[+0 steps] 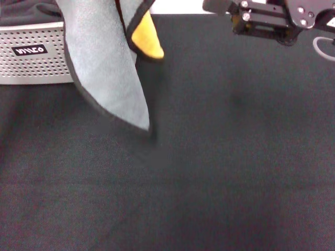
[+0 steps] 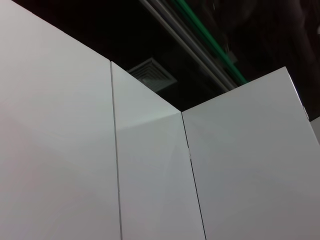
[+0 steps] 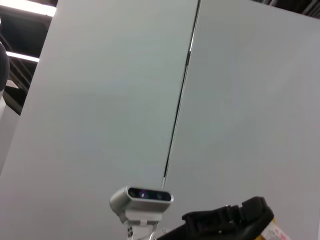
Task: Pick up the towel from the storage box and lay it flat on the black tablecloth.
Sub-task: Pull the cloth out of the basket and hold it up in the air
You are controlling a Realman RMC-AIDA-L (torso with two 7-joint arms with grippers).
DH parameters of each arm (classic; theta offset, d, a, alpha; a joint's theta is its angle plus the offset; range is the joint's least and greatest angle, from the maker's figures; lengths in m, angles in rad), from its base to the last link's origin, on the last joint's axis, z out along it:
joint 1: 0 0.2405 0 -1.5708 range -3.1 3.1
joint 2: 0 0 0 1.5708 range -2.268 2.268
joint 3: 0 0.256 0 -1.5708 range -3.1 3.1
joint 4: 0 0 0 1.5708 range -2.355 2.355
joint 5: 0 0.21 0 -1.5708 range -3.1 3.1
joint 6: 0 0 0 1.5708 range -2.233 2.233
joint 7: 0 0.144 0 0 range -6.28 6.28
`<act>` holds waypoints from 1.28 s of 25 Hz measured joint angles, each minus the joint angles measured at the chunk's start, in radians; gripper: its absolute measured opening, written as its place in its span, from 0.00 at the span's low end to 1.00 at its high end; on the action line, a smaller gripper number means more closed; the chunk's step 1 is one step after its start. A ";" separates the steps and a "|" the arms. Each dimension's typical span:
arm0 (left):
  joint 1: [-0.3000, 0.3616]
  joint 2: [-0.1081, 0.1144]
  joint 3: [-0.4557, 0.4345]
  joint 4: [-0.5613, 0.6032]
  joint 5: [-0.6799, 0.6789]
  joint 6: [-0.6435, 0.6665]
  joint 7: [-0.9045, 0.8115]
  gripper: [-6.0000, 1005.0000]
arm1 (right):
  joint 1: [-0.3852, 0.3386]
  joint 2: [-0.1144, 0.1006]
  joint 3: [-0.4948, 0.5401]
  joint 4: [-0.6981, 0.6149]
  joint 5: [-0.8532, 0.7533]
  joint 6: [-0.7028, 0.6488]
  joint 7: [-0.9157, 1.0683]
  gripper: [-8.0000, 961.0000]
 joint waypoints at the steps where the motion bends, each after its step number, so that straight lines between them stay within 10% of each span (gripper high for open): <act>1: -0.002 0.000 0.006 -0.007 -0.007 0.000 0.006 0.01 | 0.001 0.000 -0.002 0.003 0.008 0.001 -0.005 0.75; 32: -0.021 0.000 0.086 -0.052 -0.097 -0.001 0.135 0.01 | 0.025 0.000 -0.047 0.069 0.086 -0.006 -0.040 0.63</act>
